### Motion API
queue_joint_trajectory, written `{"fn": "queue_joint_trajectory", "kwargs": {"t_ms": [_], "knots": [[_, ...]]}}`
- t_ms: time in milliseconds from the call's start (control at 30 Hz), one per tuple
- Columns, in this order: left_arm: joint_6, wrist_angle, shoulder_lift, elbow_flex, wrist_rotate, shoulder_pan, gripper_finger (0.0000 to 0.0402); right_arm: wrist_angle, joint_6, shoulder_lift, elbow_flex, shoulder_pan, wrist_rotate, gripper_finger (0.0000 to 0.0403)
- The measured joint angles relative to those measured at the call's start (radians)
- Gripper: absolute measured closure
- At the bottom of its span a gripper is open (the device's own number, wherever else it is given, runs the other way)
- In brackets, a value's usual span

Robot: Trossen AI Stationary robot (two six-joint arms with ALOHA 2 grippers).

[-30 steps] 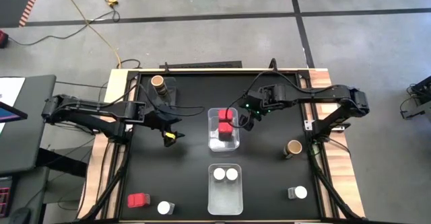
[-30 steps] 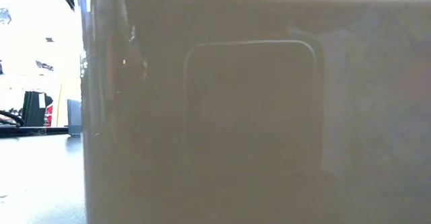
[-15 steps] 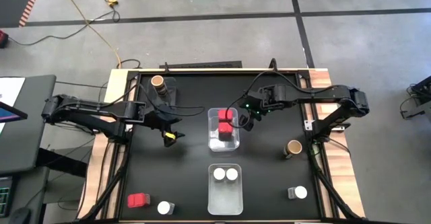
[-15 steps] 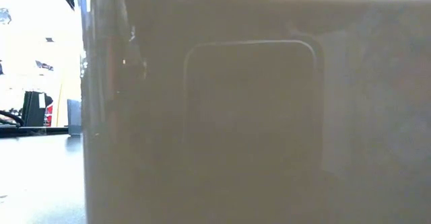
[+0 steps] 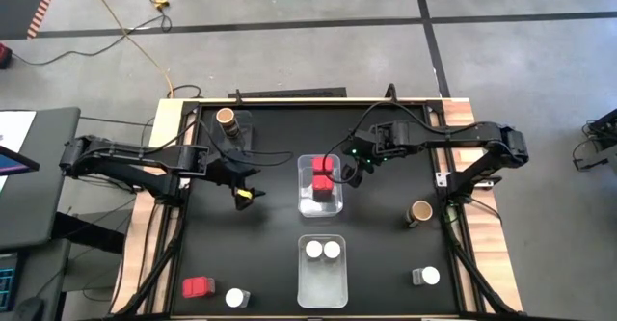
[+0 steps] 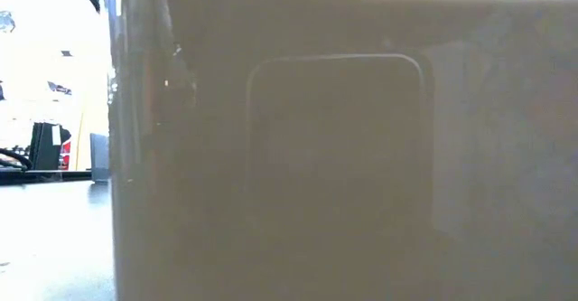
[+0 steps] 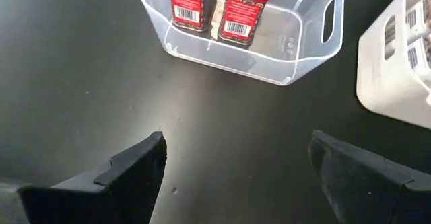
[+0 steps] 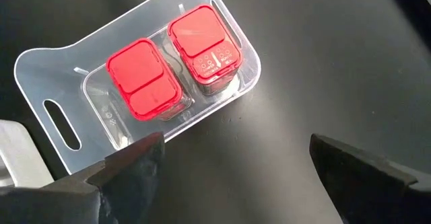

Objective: Sort spices by type
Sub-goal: Put the white seasoning bottle into the white bin

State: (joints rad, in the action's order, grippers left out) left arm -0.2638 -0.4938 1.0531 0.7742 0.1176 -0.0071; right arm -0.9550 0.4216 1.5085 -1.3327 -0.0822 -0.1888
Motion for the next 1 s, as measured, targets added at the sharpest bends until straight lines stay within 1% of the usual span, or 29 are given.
{"fn": "queue_joint_trajectory", "kwargs": {"t_ms": [133, 300, 433, 533, 633, 733, 833, 1000], "knots": [[-0.048, -0.001, 0.000, 0.000, 0.000, 0.000, 0.0054, -0.011, 0.066, 0.000, 0.000, 0.000, 0.000, 0.0005], [-0.092, -0.001, 0.000, 0.000, 0.005, 0.000, 0.0054, -0.086, 0.241, 0.000, 0.000, 0.016, 0.001, 0.0005], [-0.113, -0.016, 0.000, 0.008, 0.037, -0.010, 0.0054, -0.095, 0.286, 0.000, 0.000, 0.065, -0.017, 0.0005], [-0.115, -0.077, 0.000, 0.059, 0.081, -0.045, 0.0060, -0.095, 0.295, 0.000, 0.000, 0.111, -0.048, 0.0005], [-0.130, -0.145, -0.001, 0.113, 0.138, -0.086, 0.0068, -0.106, 0.351, -0.004, 0.021, 0.148, -0.092, 0.0008], [-0.185, -0.194, -0.001, 0.161, 0.162, -0.121, 0.0072, -0.143, 0.396, -0.015, 0.058, 0.179, -0.125, 0.0014], [-0.271, -0.249, 0.000, 0.184, 0.175, -0.152, 0.0073, -0.151, 0.417, -0.041, 0.105, 0.190, -0.128, 0.0018], [-0.446, -0.323, 0.040, 0.222, 0.239, -0.231, 0.0073, -0.131, 0.444, -0.143, 0.230, 0.198, -0.128, 0.0019]]}}
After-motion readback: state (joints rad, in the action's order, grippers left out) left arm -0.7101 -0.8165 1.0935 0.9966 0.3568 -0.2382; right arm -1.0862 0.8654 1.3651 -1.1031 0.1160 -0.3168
